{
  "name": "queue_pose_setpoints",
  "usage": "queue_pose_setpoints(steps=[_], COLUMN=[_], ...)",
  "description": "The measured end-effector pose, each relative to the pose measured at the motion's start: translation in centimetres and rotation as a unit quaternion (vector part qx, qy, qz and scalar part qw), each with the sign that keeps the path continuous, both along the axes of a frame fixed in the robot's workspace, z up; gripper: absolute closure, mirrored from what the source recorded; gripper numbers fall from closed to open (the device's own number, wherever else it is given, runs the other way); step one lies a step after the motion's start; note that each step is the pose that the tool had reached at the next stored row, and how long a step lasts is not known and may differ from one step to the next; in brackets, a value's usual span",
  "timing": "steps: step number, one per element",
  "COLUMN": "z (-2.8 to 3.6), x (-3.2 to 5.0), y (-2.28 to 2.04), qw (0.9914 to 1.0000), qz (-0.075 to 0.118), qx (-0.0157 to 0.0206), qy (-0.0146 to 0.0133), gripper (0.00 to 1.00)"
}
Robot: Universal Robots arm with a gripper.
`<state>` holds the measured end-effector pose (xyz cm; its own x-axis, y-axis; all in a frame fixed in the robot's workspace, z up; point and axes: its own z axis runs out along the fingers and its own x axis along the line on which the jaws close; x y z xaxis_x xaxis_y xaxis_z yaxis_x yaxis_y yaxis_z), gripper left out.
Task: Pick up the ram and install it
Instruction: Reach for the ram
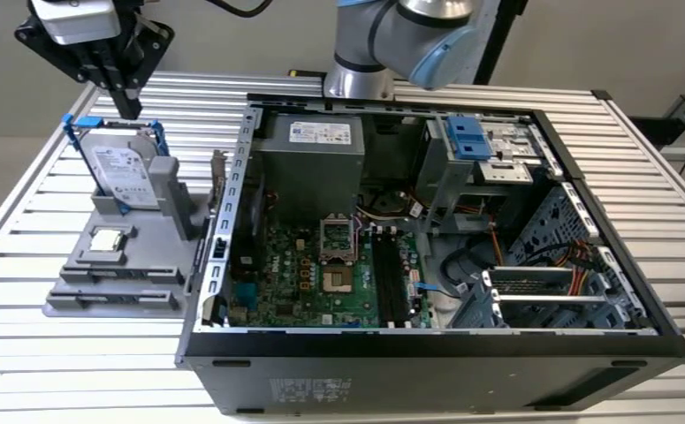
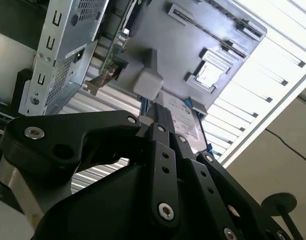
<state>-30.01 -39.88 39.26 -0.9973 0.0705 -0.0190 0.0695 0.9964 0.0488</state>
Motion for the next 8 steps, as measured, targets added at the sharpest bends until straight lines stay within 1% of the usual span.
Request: queue_pose_setpoints(steps=[8], z=[0.00], x=[-1.78], y=[0.00], qw=[1.00000], qz=[0.001], qx=[0.0000], qy=[0.0000], gripper=[1.00])
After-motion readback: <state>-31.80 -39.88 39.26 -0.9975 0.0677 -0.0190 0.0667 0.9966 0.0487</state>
